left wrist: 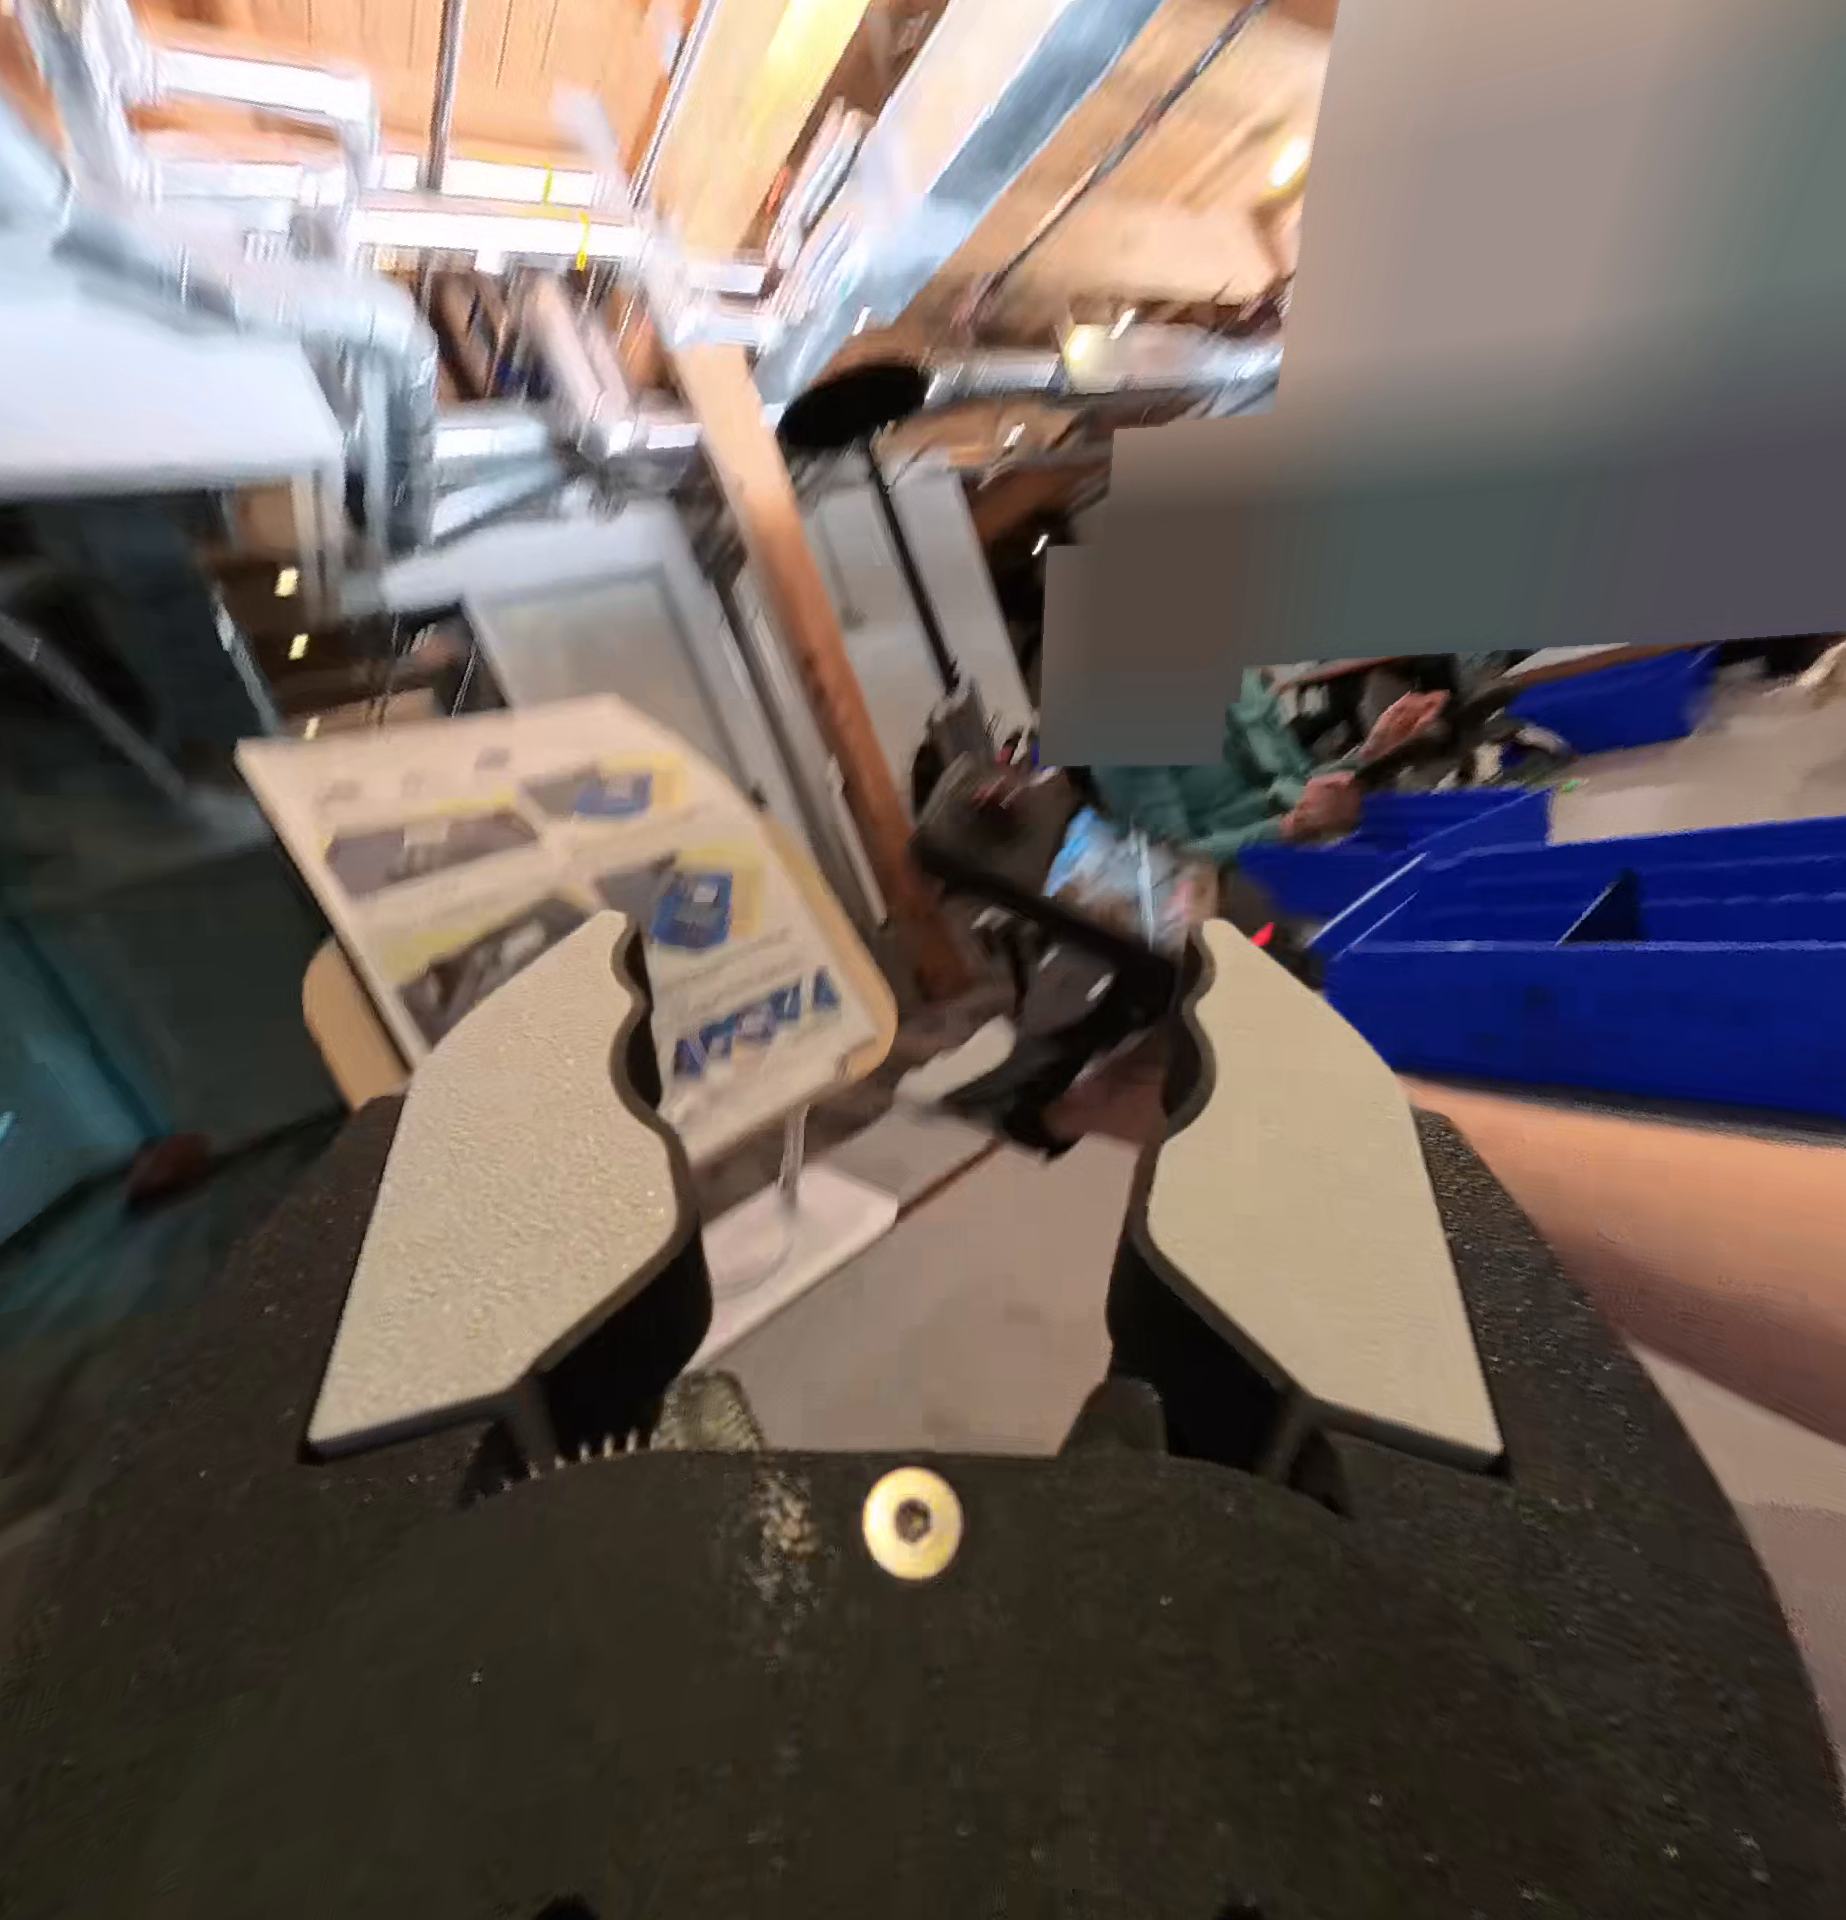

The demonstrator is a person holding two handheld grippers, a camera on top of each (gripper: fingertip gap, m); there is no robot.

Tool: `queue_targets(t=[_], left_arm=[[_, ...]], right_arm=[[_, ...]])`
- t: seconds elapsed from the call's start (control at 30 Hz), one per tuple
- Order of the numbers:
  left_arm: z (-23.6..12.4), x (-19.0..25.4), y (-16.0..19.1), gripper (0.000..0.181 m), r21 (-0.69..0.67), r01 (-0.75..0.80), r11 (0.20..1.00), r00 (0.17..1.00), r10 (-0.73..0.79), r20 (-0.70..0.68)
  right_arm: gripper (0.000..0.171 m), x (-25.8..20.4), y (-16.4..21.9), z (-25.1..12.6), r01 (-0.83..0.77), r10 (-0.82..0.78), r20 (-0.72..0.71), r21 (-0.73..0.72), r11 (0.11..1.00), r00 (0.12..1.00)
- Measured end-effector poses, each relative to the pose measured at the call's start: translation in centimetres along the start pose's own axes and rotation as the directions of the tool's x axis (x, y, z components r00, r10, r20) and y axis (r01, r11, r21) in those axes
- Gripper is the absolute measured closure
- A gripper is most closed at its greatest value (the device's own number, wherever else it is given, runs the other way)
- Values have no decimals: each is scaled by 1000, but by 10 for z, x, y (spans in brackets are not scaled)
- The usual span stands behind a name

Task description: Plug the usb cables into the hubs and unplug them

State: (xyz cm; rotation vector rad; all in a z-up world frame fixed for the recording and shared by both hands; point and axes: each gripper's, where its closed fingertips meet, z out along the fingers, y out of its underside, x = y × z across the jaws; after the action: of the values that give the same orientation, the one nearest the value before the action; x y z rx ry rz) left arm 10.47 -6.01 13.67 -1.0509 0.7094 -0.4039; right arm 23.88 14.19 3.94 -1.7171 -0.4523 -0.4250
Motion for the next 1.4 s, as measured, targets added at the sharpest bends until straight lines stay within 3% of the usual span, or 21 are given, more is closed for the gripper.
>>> queue_targets(t=[0.2,0.4,0.57,0.9,1.17,1.4], left_arm=[[13,-30,108,92,-380,138,915,985,-86,153],[17,-52,167,98,-516,245,821,942,-75,327],[13,-73,197,95,-597,280,752,886,37,463],[-1,-84,201,95,-621,312,719,865,55,499],[-56,-122,174,99,-687,283,670,833,183,522],[-111,-150,143,101,-720,299,626,826,207,524]], right_arm=[[72,26,46,-11,-201,200,-19,-32,979,980],[75,26,77,-23,-308,306,-45,-65,949,951],[75,20,86,-32,-374,371,-67,-36,927,926],[75,8,89,-47,-382,382,-3,-28,924,924],[81,-51,52,-60,-387,380,263,-30,922,887],[85,-86,23,-70,-338,317,373,-9,941,872]])
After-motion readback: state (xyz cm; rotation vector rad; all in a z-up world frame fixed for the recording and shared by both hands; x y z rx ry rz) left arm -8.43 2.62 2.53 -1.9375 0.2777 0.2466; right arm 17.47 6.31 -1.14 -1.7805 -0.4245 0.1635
